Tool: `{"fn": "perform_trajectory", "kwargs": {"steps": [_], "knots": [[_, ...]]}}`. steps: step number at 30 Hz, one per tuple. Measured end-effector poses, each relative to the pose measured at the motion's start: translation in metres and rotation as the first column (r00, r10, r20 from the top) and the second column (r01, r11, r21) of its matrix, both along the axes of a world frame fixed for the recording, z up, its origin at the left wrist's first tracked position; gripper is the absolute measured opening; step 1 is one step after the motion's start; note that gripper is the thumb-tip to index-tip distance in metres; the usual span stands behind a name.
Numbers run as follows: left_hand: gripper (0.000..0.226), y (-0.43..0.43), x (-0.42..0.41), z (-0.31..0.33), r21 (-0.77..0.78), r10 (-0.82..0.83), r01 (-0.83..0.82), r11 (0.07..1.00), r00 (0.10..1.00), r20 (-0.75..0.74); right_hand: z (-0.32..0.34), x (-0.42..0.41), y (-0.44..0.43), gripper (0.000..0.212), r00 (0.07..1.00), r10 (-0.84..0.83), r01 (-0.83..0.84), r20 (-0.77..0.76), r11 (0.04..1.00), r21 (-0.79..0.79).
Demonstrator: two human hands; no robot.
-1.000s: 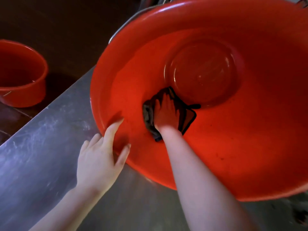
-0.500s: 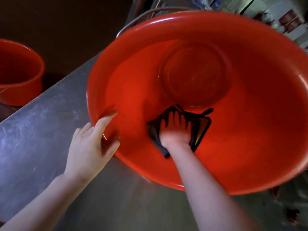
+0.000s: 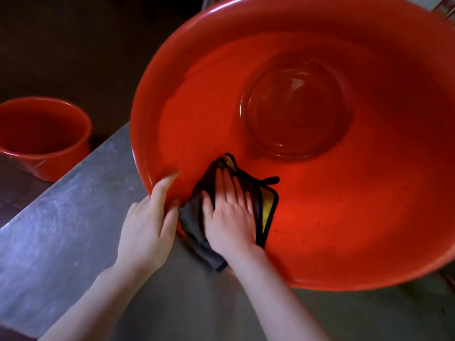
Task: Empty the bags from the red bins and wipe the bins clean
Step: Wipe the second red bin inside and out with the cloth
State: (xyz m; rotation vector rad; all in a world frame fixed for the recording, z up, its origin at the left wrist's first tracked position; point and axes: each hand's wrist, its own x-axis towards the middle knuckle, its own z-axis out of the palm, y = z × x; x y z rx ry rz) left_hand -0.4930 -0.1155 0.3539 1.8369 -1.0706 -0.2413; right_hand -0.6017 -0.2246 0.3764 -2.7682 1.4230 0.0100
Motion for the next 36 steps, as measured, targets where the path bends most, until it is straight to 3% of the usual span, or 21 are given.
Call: {"fn": "perform_trajectory", "kwargs": {"steps": [2,5,7,10,12,14,17,21,25,28,31,34,36], "knots": [[0.045,-0.001,0.001,0.000,0.008,0.016,-0.016,1.000,1.000,-0.006,-0.001,0.008,-0.033,0.063,0.996,-0.090,0.090,-0.013,0.996,-0.026],[0.046,0.003,-0.001,0.002,0.003,-0.028,0.028,1.000,0.998,-0.061,0.002,0.026,-0.092,0.060,0.964,-0.267,0.266,0.002,0.959,0.101],[0.052,0.006,0.006,0.009,0.026,-0.058,0.060,0.998,0.996,-0.070,0.001,0.029,-0.119,0.060,0.957,-0.290,0.287,0.010,0.949,0.131],[0.059,0.000,0.036,0.038,-0.098,0.044,-0.025,0.995,0.978,0.204,-0.005,0.023,-0.136,0.058,0.974,-0.225,0.223,0.004,0.971,0.081],[0.058,-0.014,0.057,0.059,-0.247,0.064,0.042,0.968,0.913,0.402,-0.005,0.015,-0.138,0.058,0.988,-0.153,0.153,-0.016,0.987,0.049],[0.062,-0.030,0.062,0.071,-0.256,-0.001,0.130,0.958,0.894,0.448,-0.002,0.003,-0.137,0.059,0.992,-0.107,0.110,-0.070,0.993,0.036],[0.061,-0.040,0.041,0.060,-0.198,-0.042,0.103,0.975,0.955,0.292,0.002,-0.032,-0.135,0.061,0.960,-0.225,0.230,-0.165,0.973,0.010],[0.065,-0.044,0.005,0.019,-0.126,-0.010,0.007,0.992,1.000,-0.019,0.016,-0.071,-0.143,0.065,0.845,-0.414,0.382,-0.339,0.910,-0.159],[0.066,-0.049,-0.028,-0.006,-0.093,0.017,-0.029,0.995,0.991,-0.130,0.021,-0.070,-0.158,0.065,0.816,-0.447,0.418,-0.367,0.894,-0.161],[0.056,-0.052,-0.030,-0.011,-0.088,0.041,-0.056,0.994,0.985,-0.168,0.013,-0.041,-0.144,0.064,0.906,-0.366,0.370,-0.213,0.929,-0.024],[0.037,-0.053,-0.028,-0.009,-0.097,0.047,-0.071,0.993,0.970,-0.237,-0.001,-0.012,-0.088,0.066,0.986,-0.163,0.163,0.038,0.987,0.010],[0.034,-0.052,-0.027,-0.005,-0.105,0.034,-0.064,0.992,0.962,-0.272,-0.008,-0.007,-0.025,0.071,0.981,-0.040,0.030,0.190,0.998,0.053],[0.033,-0.051,-0.027,-0.003,-0.107,0.028,-0.059,0.992,0.963,-0.268,-0.009,-0.007,-0.026,0.071,0.979,-0.061,0.050,0.193,0.997,0.063]]}}
